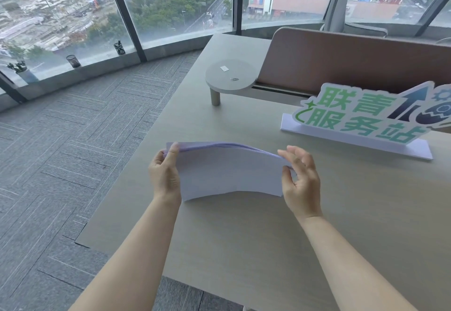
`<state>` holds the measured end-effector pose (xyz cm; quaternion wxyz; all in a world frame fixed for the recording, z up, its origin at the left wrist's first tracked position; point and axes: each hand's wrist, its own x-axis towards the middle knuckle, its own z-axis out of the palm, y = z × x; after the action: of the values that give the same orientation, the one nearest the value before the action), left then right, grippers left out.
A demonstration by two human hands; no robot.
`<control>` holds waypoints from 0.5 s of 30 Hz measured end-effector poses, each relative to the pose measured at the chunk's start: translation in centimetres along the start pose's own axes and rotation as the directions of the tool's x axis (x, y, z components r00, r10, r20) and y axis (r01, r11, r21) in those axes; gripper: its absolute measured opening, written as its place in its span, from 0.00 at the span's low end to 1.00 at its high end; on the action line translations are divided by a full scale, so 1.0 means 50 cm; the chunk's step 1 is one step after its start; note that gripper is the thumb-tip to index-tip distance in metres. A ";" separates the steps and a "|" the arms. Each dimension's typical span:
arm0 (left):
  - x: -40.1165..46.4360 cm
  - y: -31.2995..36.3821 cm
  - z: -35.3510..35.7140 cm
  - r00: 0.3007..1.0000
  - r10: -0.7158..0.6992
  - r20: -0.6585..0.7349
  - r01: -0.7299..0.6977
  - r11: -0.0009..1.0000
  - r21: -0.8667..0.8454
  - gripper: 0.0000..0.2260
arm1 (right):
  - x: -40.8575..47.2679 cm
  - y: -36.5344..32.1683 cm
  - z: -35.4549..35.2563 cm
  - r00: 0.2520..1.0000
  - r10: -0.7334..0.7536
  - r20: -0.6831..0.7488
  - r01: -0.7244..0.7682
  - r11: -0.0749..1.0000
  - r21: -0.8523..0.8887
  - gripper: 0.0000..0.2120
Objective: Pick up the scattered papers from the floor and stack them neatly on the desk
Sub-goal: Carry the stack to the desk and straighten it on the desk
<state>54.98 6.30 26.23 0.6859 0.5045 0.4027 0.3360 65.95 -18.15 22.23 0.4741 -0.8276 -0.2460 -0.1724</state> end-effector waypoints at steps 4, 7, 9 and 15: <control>0.000 0.006 0.004 0.999 0.007 -0.034 -0.008 1.000 -0.015 0.13 | 0.004 -0.001 -0.003 1.000 0.003 -0.009 -0.003 1.000 0.016 0.19; 0.002 0.010 0.011 1.000 0.014 -0.026 -0.013 1.000 0.016 0.16 | 0.001 0.001 -0.003 1.000 -0.023 0.004 0.023 1.000 0.012 0.19; 0.005 0.008 0.011 0.997 0.006 -0.071 -0.005 1.000 0.013 0.13 | 0.002 -0.001 -0.003 1.000 -0.012 -0.004 0.012 0.999 0.033 0.19; 0.003 0.021 0.014 0.999 0.042 -0.028 -0.042 0.999 0.010 0.17 | 0.003 0.002 -0.002 1.000 -0.019 0.005 0.019 0.998 0.053 0.18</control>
<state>55.61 6.41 27.30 0.6703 0.5114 0.4034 0.3556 66.11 -18.24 22.29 0.4935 -0.8129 -0.2597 -0.1679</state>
